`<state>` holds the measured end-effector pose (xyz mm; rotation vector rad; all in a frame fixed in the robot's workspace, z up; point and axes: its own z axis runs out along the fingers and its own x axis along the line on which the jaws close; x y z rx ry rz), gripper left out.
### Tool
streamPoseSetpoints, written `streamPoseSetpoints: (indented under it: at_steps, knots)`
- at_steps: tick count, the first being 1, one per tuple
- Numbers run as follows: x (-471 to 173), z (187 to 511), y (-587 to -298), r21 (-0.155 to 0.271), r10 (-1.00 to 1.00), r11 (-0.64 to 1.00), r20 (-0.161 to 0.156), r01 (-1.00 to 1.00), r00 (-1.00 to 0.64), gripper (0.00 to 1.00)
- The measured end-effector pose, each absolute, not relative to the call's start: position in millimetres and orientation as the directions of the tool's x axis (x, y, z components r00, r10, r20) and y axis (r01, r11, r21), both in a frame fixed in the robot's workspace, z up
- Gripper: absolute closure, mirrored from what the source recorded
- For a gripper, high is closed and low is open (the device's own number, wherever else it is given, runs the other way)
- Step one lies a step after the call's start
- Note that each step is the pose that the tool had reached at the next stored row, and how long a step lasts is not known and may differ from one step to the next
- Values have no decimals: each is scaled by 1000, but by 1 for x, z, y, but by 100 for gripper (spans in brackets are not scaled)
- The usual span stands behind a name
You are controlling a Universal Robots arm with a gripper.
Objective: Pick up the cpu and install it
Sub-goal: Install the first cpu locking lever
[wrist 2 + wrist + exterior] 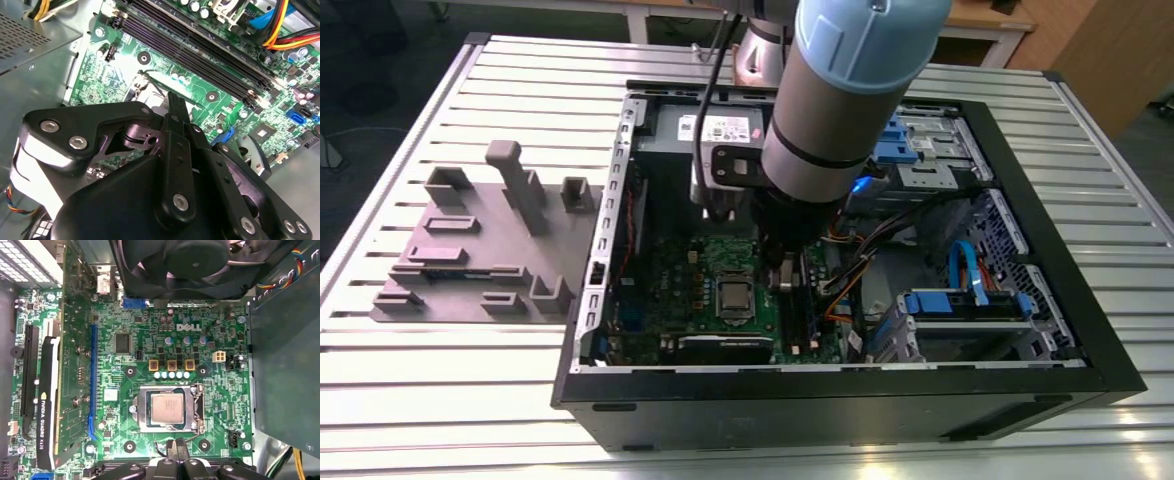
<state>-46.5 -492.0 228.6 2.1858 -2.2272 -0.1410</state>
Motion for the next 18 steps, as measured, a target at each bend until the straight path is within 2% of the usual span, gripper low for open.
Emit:
streamPoseSetpoints:
  at_steps: [18]
  knots:
    - [-47,223,-496,77,-1000,-7,-4,-997,7,90]
